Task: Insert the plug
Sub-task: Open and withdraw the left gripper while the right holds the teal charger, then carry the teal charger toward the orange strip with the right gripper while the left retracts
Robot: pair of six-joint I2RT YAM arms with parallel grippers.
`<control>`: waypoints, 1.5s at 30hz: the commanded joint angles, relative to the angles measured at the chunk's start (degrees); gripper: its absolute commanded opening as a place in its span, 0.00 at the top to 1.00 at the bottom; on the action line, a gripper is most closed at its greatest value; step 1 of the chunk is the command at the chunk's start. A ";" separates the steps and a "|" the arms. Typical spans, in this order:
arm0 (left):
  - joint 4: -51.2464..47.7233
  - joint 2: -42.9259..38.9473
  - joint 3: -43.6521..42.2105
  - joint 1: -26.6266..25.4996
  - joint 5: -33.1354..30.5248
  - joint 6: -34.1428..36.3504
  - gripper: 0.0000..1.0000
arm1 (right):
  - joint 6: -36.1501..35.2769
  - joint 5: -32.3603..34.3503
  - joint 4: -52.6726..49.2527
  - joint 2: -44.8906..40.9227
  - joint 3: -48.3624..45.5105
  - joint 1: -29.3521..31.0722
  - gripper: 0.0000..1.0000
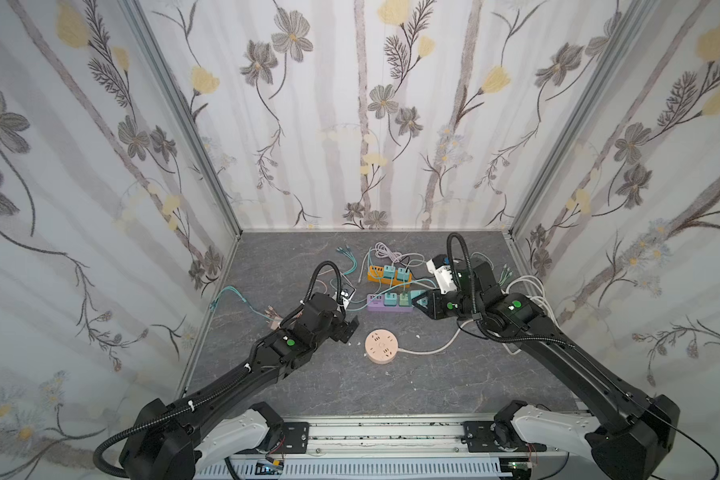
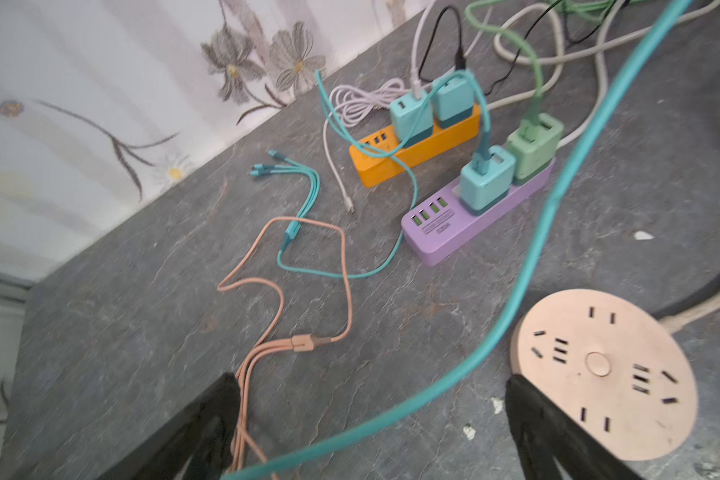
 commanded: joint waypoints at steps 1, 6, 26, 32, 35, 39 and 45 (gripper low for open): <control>-1.87 0.37 -0.73 1.14 -9.65 -3.87 0.01 | 0.29 3.87 3.00 -2.17 -1.16 -1.68 1.00; -1.38 3.06 -1.00 4.99 -12.75 -6.47 0.05 | -0.21 2.67 3.34 -3.58 -1.74 -2.52 1.00; 31.46 32.76 7.33 15.98 -10.25 4.16 0.28 | -0.93 3.50 3.65 -13.02 -5.27 -4.34 1.00; 30.75 29.68 11.80 16.77 -5.18 8.00 0.98 | -0.88 2.50 3.35 -16.87 -6.55 -6.58 1.00; 26.29 23.82 15.80 16.79 -1.36 5.74 1.00 | -2.55 -0.25 2.99 -15.18 -5.82 -6.57 1.00; 21.54 20.13 22.37 16.83 0.89 4.83 1.00 | -4.30 -3.03 3.07 -11.92 -4.57 -6.52 1.00; 19.30 22.25 29.91 19.60 1.49 8.47 1.00 | -7.21 -5.57 1.61 -7.29 -1.83 -6.08 1.00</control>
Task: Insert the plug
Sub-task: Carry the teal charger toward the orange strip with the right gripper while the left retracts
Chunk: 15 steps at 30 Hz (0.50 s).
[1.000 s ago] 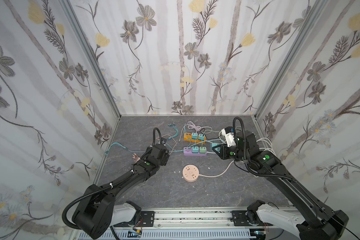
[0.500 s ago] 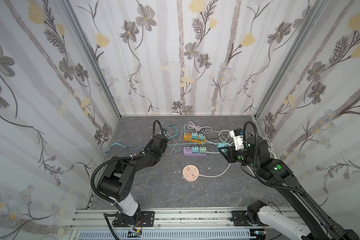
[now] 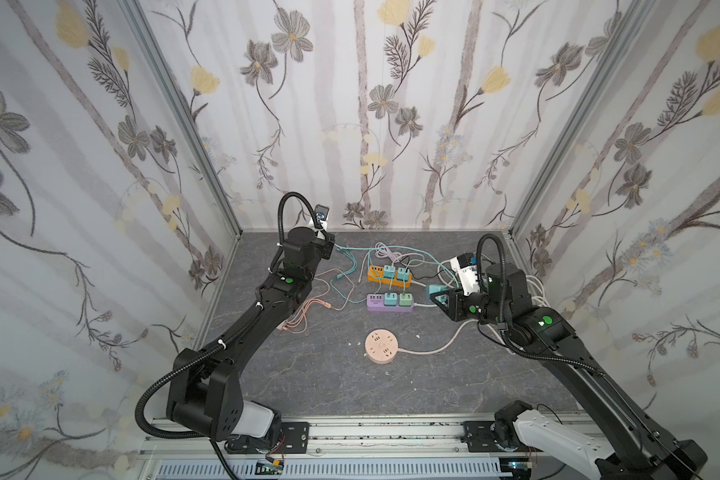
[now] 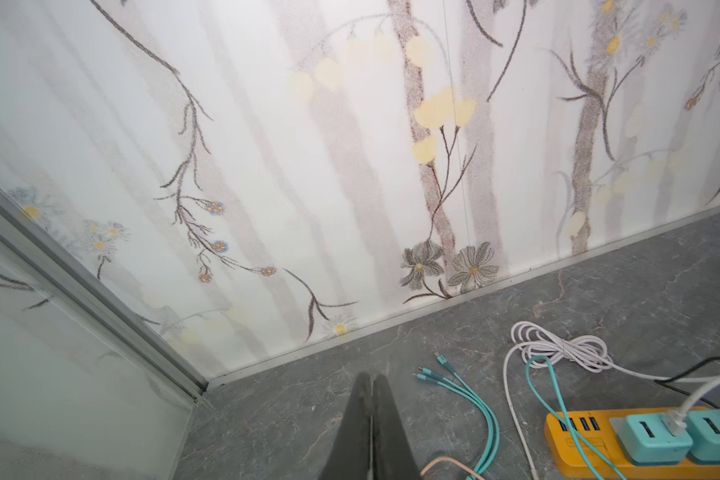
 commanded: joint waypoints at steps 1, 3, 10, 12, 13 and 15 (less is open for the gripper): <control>-2.71 1.69 3.40 1.52 0.50 2.98 1.00 | -2.59 -2.48 1.08 1.55 1.30 0.32 1.00; -2.68 3.20 5.44 2.32 0.18 4.59 1.00 | -2.88 -2.51 1.56 2.10 1.49 0.64 1.00; -3.52 7.15 18.75 4.67 6.92 8.60 1.00 | -4.54 -2.63 1.92 5.81 4.48 2.55 1.00; -5.29 7.82 23.37 4.97 7.20 11.03 1.00 | -5.19 -2.31 1.88 6.91 5.54 3.34 1.00; -5.69 8.12 24.89 5.41 7.51 12.44 1.00 | -5.41 -2.18 1.94 7.43 5.94 3.72 1.00; -6.02 8.73 26.48 7.07 8.21 14.56 1.00 | -5.76 -2.21 1.90 8.30 6.69 4.34 1.00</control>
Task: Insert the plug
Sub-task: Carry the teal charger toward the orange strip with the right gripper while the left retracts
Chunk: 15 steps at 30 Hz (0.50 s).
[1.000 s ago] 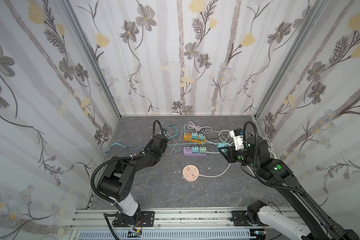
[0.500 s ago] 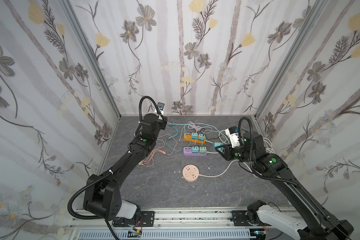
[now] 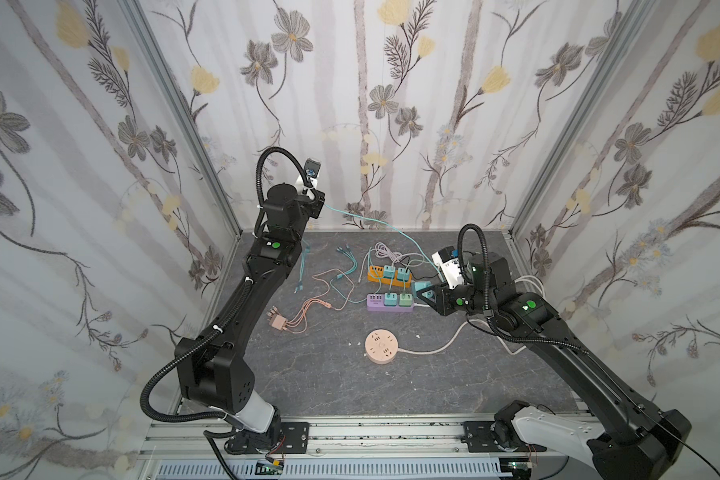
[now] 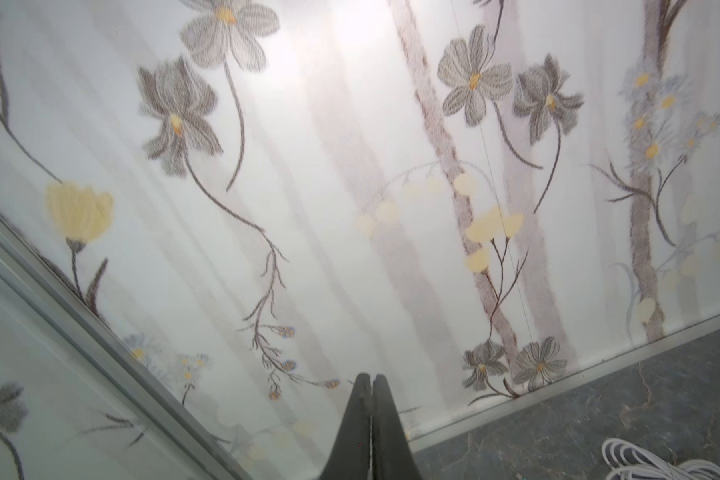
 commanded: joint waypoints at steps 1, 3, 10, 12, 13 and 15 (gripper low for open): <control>-1.48 1.40 2.66 2.95 1.74 5.21 1.00 | -1.93 -0.14 1.86 1.35 1.40 0.85 1.00; -3.45 2.52 4.28 5.43 2.35 4.95 1.00 | -2.30 -0.19 1.63 2.06 1.98 1.29 1.00; -8.07 -1.94 -4.52 6.58 7.17 0.41 1.00 | -3.06 0.42 0.85 4.23 3.54 2.19 1.00; -7.99 -3.67 -10.81 5.75 7.63 -3.40 1.00 | -3.05 0.39 0.97 5.04 3.75 2.41 1.00; -7.42 -4.31 -14.12 5.20 6.60 -5.25 1.00 | -3.05 0.32 0.96 5.54 4.01 2.53 1.00; -5.55 -4.62 -19.89 4.39 3.18 -8.70 1.00 | -3.15 0.13 0.31 6.58 4.71 2.81 1.00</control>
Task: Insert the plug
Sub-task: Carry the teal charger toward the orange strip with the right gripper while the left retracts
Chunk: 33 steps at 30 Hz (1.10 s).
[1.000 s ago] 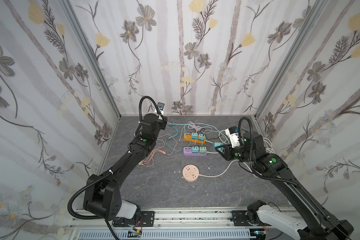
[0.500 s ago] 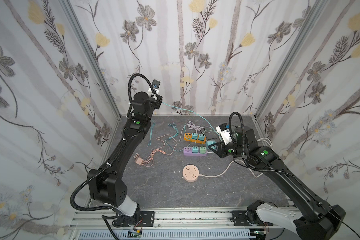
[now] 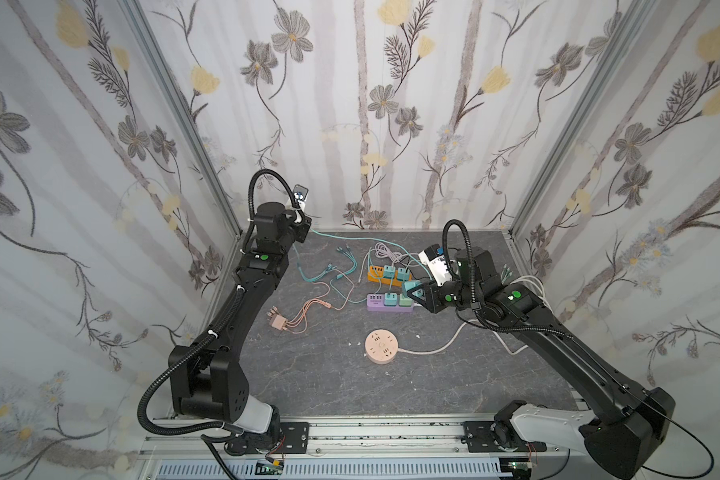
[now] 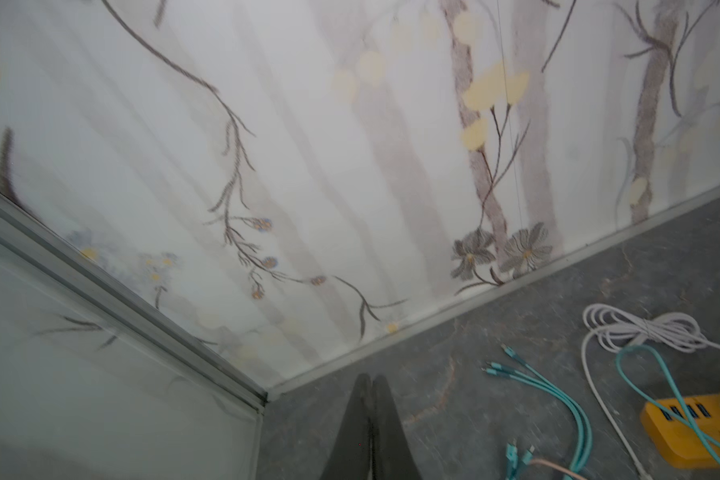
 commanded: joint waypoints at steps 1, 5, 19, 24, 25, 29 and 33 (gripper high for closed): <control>1.00 -0.27 -7.04 -0.81 -3.65 -8.03 1.00 | -1.44 -0.41 0.36 1.49 1.42 0.49 1.00; -2.19 1.47 -11.28 -1.05 -10.53 -11.40 1.00 | -6.25 -1.06 -3.37 3.74 2.82 1.06 1.00; -17.30 3.64 -12.83 -0.33 -12.28 -14.15 0.64 | -21.51 3.25 -17.14 19.08 13.42 3.00 1.00; -19.43 -0.91 -15.80 0.75 -14.36 -16.82 0.32 | -13.43 7.28 -15.37 20.30 15.29 1.02 1.00; -19.62 -1.55 -16.36 0.75 -15.45 -17.38 0.28 | -11.39 6.80 -14.53 20.15 15.25 0.14 1.00; -22.00 -3.64 -18.17 0.75 -15.05 -16.96 0.17 | -4.97 3.60 -9.79 18.75 14.08 -2.67 1.00; -24.56 -8.46 -19.41 0.57 7.08 -11.50 0.15 | -2.12 2.04 -8.64 19.38 15.13 -3.47 1.00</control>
